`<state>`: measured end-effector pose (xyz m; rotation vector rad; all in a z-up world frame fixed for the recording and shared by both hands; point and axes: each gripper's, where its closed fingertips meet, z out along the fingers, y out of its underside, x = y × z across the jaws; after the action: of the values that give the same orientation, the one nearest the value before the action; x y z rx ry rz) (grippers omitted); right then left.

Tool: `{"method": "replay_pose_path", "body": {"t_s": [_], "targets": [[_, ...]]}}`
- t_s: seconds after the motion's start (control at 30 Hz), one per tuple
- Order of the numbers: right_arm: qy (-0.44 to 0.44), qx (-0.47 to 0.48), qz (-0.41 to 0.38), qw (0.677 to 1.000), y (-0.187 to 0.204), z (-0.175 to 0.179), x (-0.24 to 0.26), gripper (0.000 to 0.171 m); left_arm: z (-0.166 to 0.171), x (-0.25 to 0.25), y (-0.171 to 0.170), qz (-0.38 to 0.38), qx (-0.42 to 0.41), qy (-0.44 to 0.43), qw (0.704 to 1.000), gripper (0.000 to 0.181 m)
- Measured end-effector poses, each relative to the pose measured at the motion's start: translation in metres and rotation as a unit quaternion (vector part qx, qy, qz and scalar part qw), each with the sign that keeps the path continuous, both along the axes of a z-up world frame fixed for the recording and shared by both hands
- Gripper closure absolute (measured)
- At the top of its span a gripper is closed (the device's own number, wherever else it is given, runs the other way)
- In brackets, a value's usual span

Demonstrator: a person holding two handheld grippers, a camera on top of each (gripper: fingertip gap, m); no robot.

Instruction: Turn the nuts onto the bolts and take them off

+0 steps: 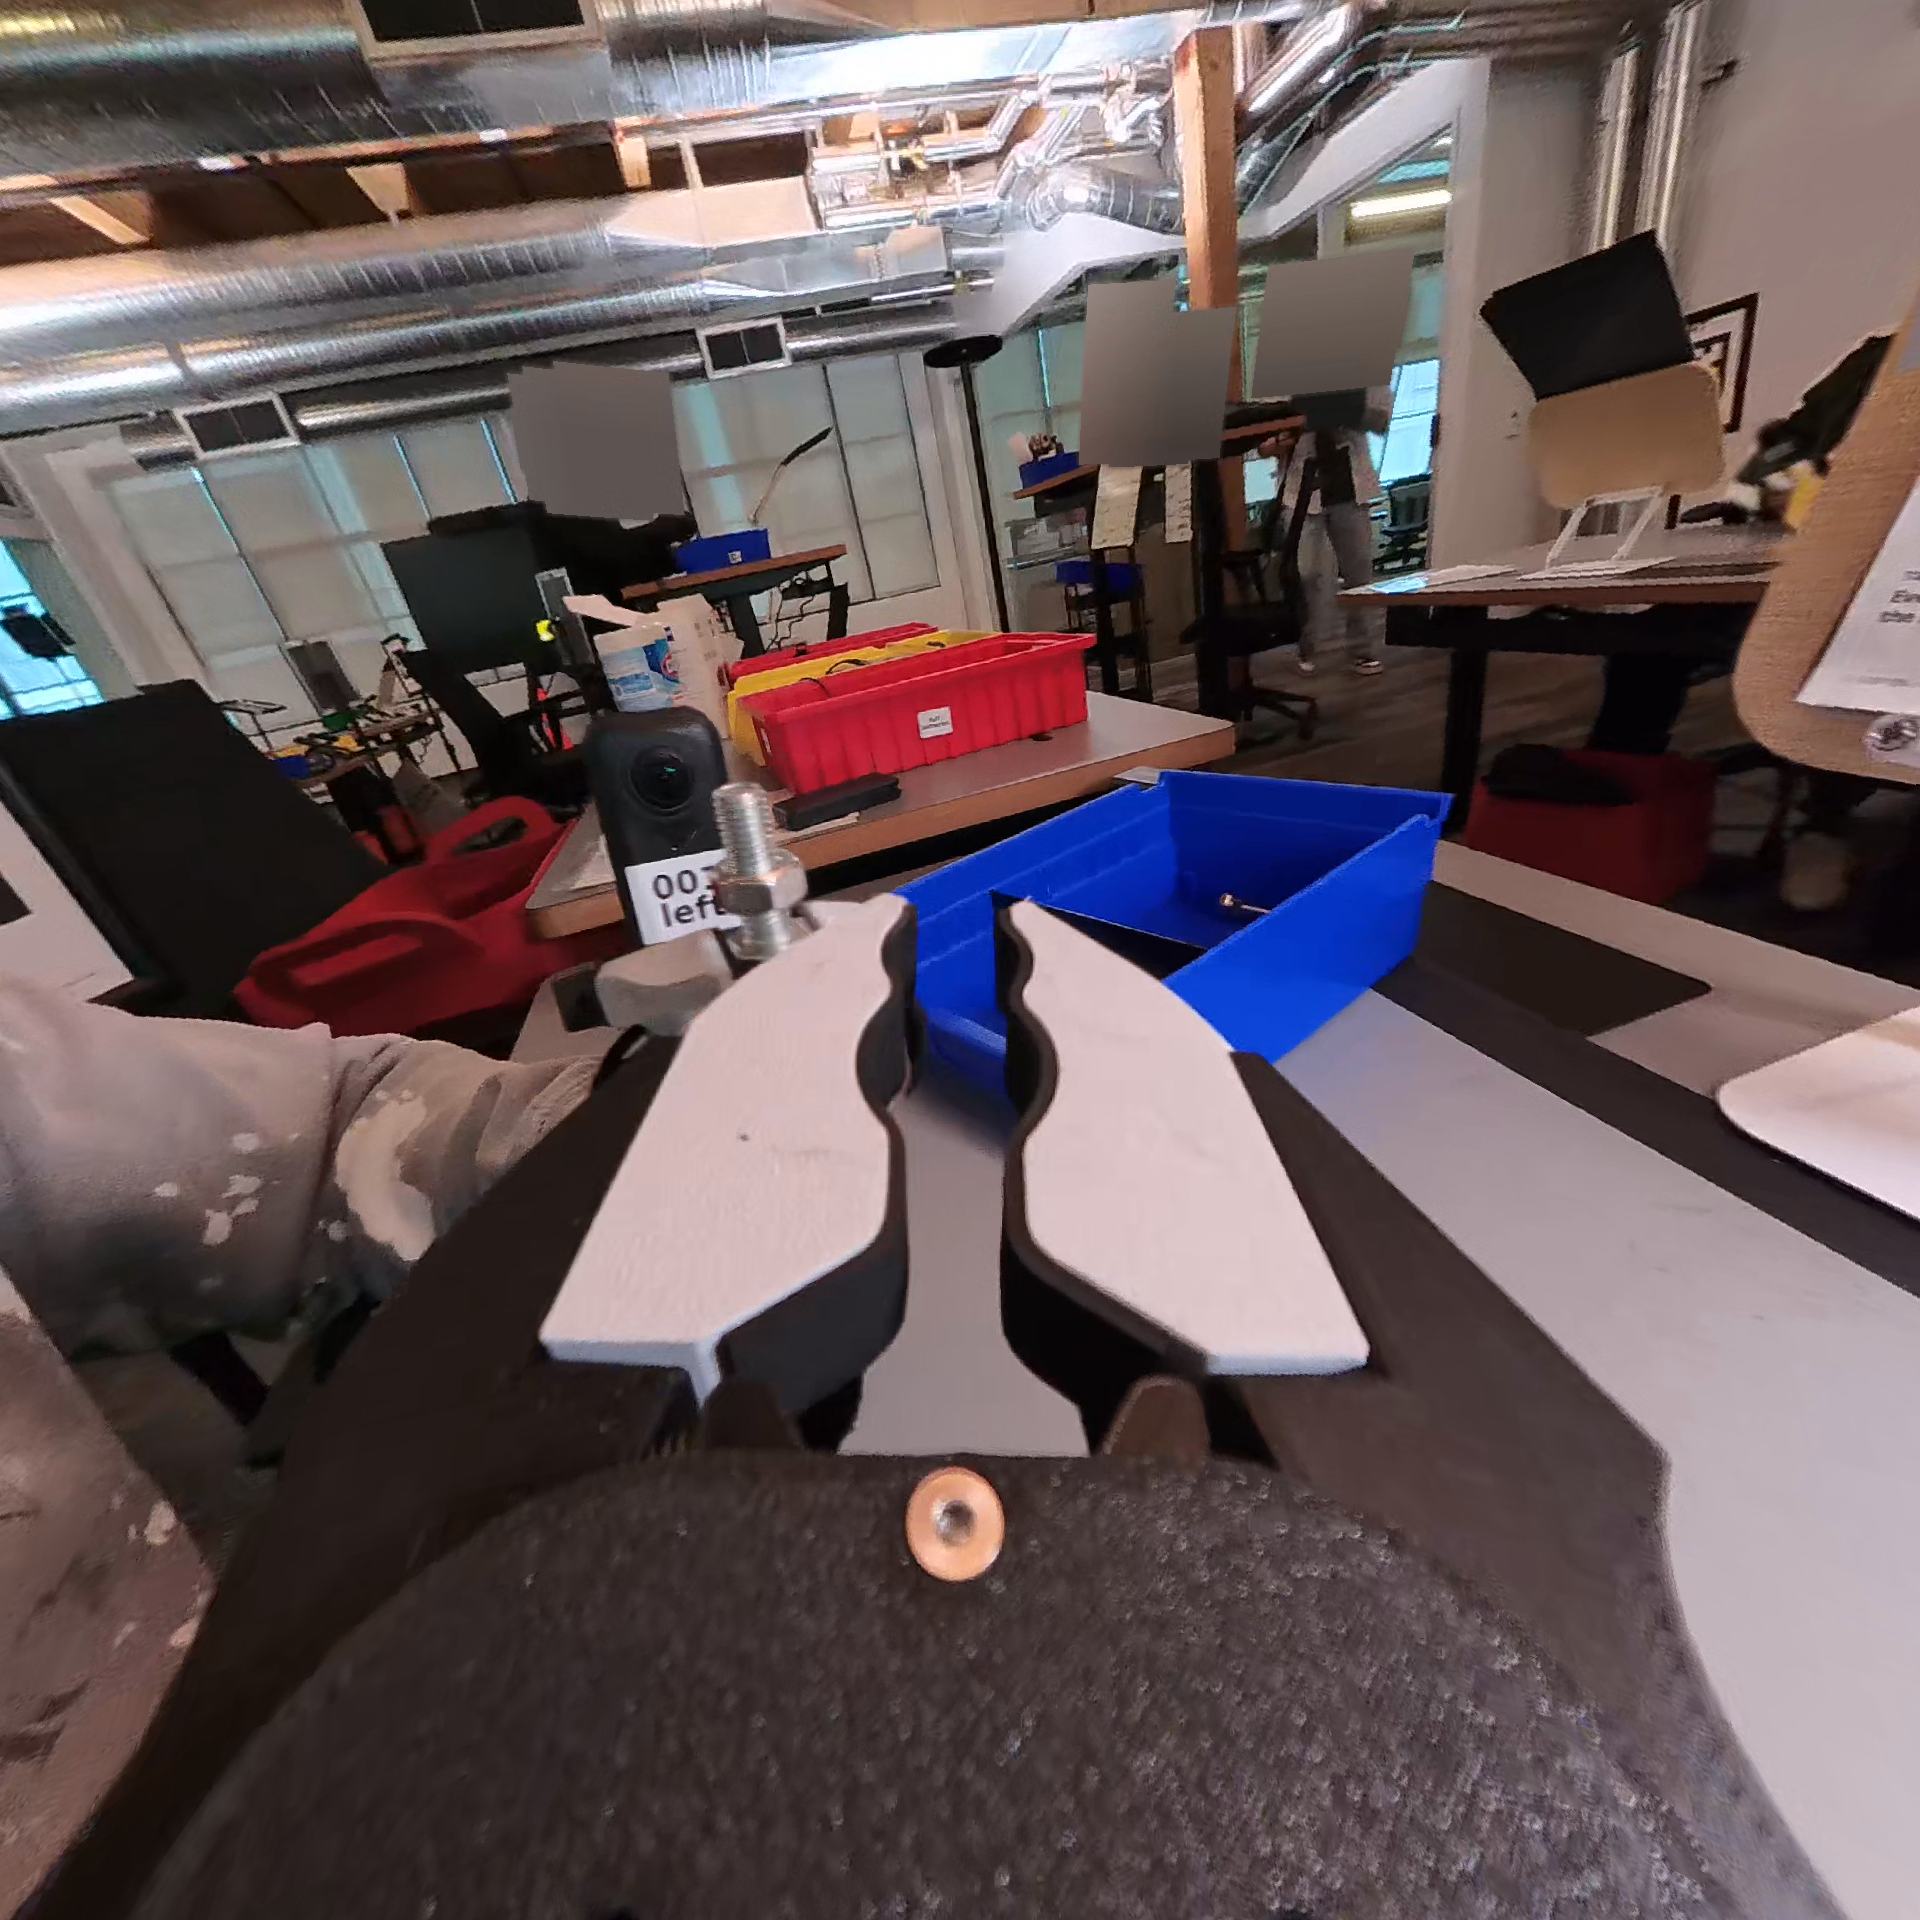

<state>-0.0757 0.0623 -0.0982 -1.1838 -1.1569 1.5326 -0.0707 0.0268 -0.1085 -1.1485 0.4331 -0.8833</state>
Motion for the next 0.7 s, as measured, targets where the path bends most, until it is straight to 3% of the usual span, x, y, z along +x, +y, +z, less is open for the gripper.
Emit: {"method": "replay_pose_path", "body": {"t_s": [0.13,0.2,0.27,0.3,0.5,0.57,0.6,0.63,0.7], "targets": [[0.000,0.015,0.052,0.999,-0.029,0.003,-0.005,0.136,-0.003,0.001,0.002,0.001,-0.004,-0.003,1.000,0.164],[-0.002,0.019,0.047,0.999,-0.029,0.001,-0.007,0.139,-0.002,0.000,0.002,0.004,-0.005,-0.005,1.000,0.163],[0.003,0.004,0.009,1.000,-0.012,0.002,-0.005,0.161,0.001,-0.002,0.000,-0.005,-0.002,-0.012,1.000,0.163],[0.007,0.001,-0.005,1.000,-0.004,0.002,-0.003,0.163,0.002,-0.002,-0.001,-0.001,0.002,-0.008,1.000,0.163],[0.000,0.017,0.048,0.999,-0.030,0.003,-0.006,0.136,-0.002,0.000,0.002,0.003,-0.003,-0.002,1.000,0.163],[-0.001,0.017,0.045,0.999,-0.030,0.003,-0.008,0.137,-0.002,0.000,0.002,0.005,-0.004,-0.003,1.000,0.163],[0.001,0.012,0.041,0.999,-0.026,0.003,-0.007,0.141,0.000,-0.003,0.002,0.005,-0.003,-0.009,1.000,0.164],[0.003,0.003,0.017,1.000,-0.016,0.003,-0.006,0.157,0.001,-0.003,0.000,-0.002,0.001,-0.011,1.000,0.163],[0.009,0.001,0.000,1.000,-0.004,0.004,-0.002,0.158,0.004,-0.003,-0.001,0.004,0.007,-0.004,1.000,0.163]]}}
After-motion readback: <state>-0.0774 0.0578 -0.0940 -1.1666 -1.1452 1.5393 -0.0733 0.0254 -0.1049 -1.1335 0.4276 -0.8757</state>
